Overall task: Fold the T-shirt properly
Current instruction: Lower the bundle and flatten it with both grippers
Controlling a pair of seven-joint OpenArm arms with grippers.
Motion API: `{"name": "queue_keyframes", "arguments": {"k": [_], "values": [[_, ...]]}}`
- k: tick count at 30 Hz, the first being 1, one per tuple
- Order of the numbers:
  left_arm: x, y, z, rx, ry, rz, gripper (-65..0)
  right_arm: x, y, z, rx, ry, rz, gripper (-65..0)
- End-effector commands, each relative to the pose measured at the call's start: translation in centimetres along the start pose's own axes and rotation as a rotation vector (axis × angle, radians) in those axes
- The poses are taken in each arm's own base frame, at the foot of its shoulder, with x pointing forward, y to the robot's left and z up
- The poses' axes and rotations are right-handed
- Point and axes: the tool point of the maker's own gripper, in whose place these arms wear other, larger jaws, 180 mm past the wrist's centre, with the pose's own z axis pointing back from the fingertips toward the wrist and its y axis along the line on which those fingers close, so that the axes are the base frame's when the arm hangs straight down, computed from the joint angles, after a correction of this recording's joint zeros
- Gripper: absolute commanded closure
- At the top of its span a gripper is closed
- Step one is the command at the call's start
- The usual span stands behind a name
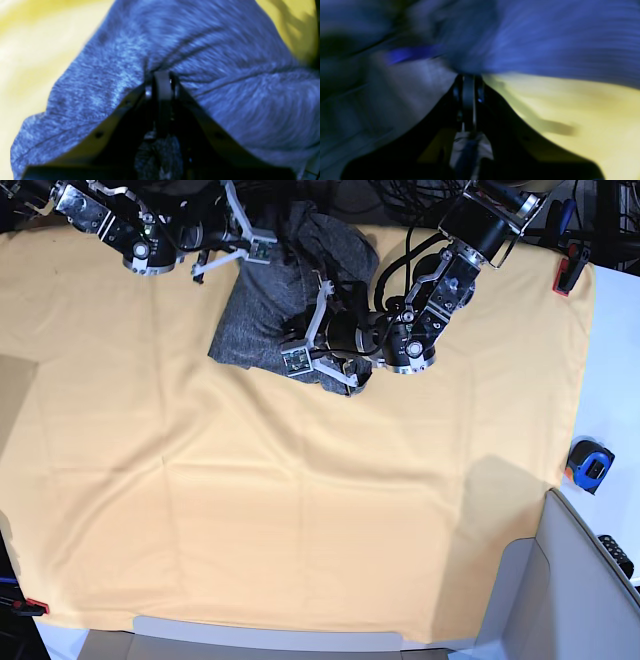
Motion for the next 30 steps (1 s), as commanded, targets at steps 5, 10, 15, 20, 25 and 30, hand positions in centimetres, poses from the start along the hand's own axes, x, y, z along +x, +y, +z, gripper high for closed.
{"name": "queue_keyframes", "arguments": {"k": [5, 10, 15, 20, 25, 30], "values": [[-3.9, 2.2, 0.5, 0.081, 0.200, -0.033, -0.6, 0.9, 0.8, 0.1, 0.018, -0.026, 0.038, 0.0], [-3.7, 2.4, 0.6, 0.086, 0.200, -0.037, -0.6, 3.1, 2.0, -0.5, 0.053, -0.061, 0.096, 0.0], [-2.1, 3.4, 2.0, 0.135, 0.152, -0.048, -0.8, 4.2, 0.4, 0.2, 0.007, -0.084, 0.107, 0.0], [0.3, 5.3, 5.6, 0.252, 0.038, -0.020, -0.8, 5.5, -1.5, 1.2, -0.047, -0.150, 0.080, 0.0], [2.9, 5.5, 9.5, 0.357, -0.084, -0.037, -0.8, 6.5, -4.8, 3.6, -0.127, -0.220, 0.013, 0.0], [4.4, 4.7, 10.9, 0.383, -0.131, -0.069, -7.7, 8.6, -9.1, 8.5, -0.222, -0.398, -0.100, 0.0]]}}
